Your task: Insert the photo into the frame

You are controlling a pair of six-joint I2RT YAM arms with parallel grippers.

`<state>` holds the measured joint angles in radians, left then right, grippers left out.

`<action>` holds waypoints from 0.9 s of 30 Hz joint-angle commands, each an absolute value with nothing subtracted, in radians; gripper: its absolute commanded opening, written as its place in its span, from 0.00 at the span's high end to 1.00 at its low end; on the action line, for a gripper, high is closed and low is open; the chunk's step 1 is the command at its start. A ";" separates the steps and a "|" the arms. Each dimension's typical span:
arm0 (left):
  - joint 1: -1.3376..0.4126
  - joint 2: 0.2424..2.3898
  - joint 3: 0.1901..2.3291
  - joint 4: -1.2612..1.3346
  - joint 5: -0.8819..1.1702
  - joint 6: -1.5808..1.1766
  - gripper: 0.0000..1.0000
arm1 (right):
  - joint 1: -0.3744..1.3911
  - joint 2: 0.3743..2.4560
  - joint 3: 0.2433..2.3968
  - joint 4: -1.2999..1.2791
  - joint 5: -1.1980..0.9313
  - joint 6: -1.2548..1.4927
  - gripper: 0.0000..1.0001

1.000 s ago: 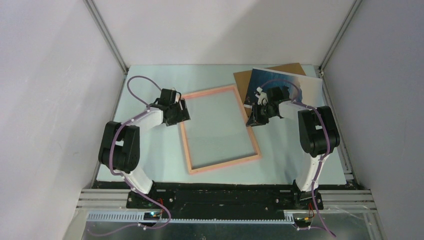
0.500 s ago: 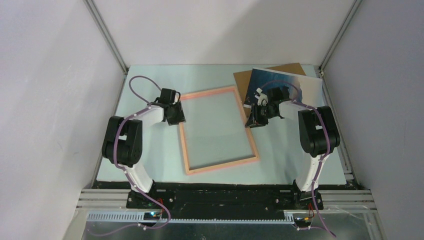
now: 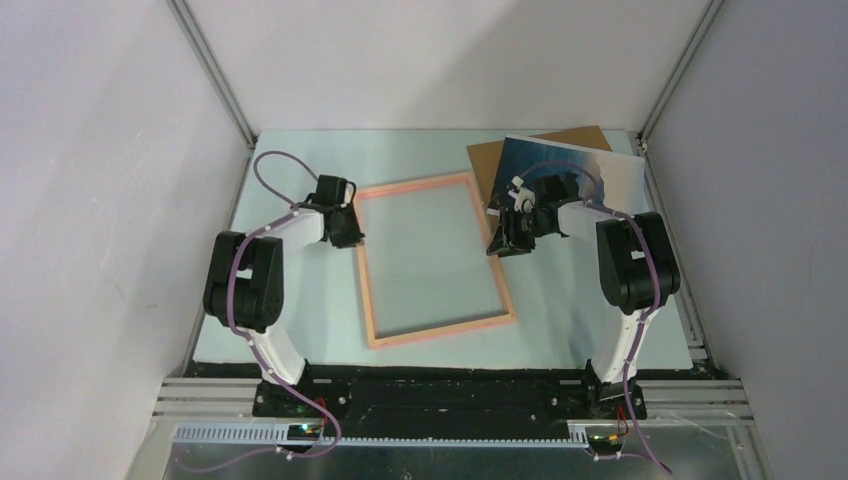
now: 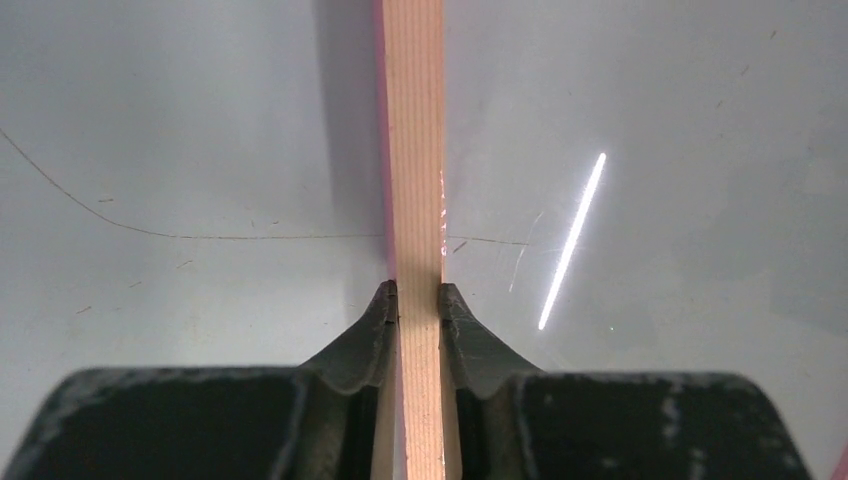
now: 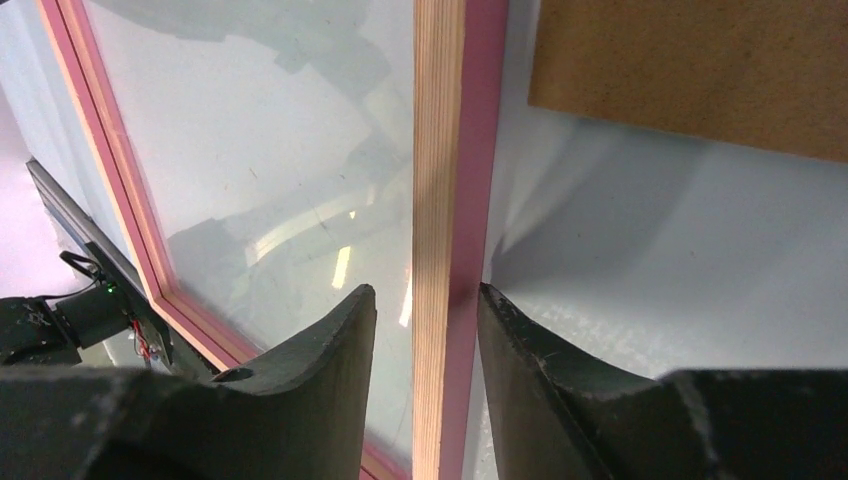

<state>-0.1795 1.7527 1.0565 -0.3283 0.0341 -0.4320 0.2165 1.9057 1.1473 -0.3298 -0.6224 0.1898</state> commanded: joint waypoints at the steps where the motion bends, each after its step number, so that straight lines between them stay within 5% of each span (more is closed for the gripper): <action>1: -0.154 1.751 1.107 -0.313 0.022 -0.396 0.92 | 0.229 1.914 1.168 -0.329 -0.657 0.190 0.53; 5: -0.142 1.754 1.131 -0.327 0.006 -0.364 1.00 | 0.235 1.914 1.167 -0.329 -0.664 0.189 0.51; 27: -0.093 1.866 1.306 -0.438 -0.125 -0.232 1.00 | 0.314 1.944 1.167 -0.323 -0.705 0.193 0.42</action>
